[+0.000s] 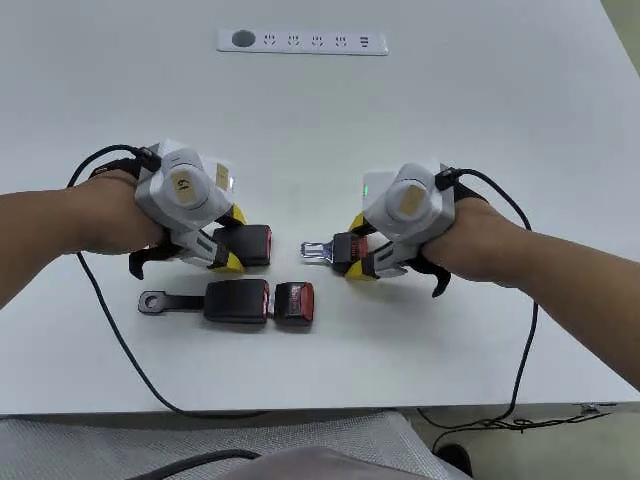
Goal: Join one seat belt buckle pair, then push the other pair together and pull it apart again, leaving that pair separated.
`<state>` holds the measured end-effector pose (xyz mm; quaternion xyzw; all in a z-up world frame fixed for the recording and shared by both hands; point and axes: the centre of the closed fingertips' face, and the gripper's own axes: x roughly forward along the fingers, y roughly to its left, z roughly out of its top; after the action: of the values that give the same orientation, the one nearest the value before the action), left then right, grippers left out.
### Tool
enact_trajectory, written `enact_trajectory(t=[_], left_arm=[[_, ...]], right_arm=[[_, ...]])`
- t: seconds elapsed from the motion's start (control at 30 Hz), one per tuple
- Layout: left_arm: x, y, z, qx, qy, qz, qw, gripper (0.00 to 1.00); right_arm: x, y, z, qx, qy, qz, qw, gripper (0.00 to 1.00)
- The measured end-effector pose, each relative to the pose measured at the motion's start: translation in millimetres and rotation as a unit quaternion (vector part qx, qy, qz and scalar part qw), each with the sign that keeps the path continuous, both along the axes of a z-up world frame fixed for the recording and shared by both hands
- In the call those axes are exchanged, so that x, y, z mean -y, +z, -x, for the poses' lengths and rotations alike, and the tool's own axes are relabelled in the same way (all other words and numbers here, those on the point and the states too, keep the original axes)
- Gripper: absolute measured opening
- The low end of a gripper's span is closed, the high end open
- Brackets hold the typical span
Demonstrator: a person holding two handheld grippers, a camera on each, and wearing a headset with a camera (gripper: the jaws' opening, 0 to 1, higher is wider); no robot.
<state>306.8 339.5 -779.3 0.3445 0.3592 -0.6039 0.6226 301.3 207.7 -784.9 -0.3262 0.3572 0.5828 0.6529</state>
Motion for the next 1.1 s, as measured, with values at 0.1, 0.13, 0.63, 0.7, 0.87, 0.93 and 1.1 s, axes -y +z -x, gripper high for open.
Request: enact_trajectory(t=[0.1, 0.13, 0.63, 0.7, 0.87, 0.93, 1.1], left_arm=[[0.3, 0.5, 0.1, 0.000, 0.002, -0.001, 1.0000, 0.34], [0.6, 0.8, 0.4, 0.000, 0.002, -0.002, 1.0000, 0.34], [-1.4, 21.4, -12.3, 0.066, 0.032, 0.015, 0.9972, 0.45], [-4.3, 30.1, -11.5, 0.060, 0.044, 0.023, 0.9970, 0.46], [-7.2, 48.4, -4.8, 0.061, 0.080, 0.050, 0.9937, 0.53], [-12.8, 49.4, 0.8, 0.058, 0.101, 0.054, 0.9917, 0.56], [-28.2, 61.9, 11.6, 0.052, 0.185, 0.080, 0.9781, 0.67]], right_arm=[[3.6, 1.1, -1.6, -0.003, -0.004, 0.001, 1.0000, 0.33], [3.6, 1.3, -1.9, -0.004, -0.008, 0.001, 1.0000, 0.33], [2.7, 17.5, 0.6, 0.002, -0.062, -0.017, 0.9979, 0.42], [3.7, 23.0, -0.7, 0.006, -0.078, -0.029, 0.9965, 0.45], [9.2, 34.0, 8.2, 0.018, -0.098, -0.046, 0.9940, 0.50], [11.7, 38.2, 16.5, 0.016, -0.110, -0.052, 0.9925, 0.52], [15.5, 44.6, 29.6, 0.032, -0.137, -0.067, 0.9878, 0.60]])
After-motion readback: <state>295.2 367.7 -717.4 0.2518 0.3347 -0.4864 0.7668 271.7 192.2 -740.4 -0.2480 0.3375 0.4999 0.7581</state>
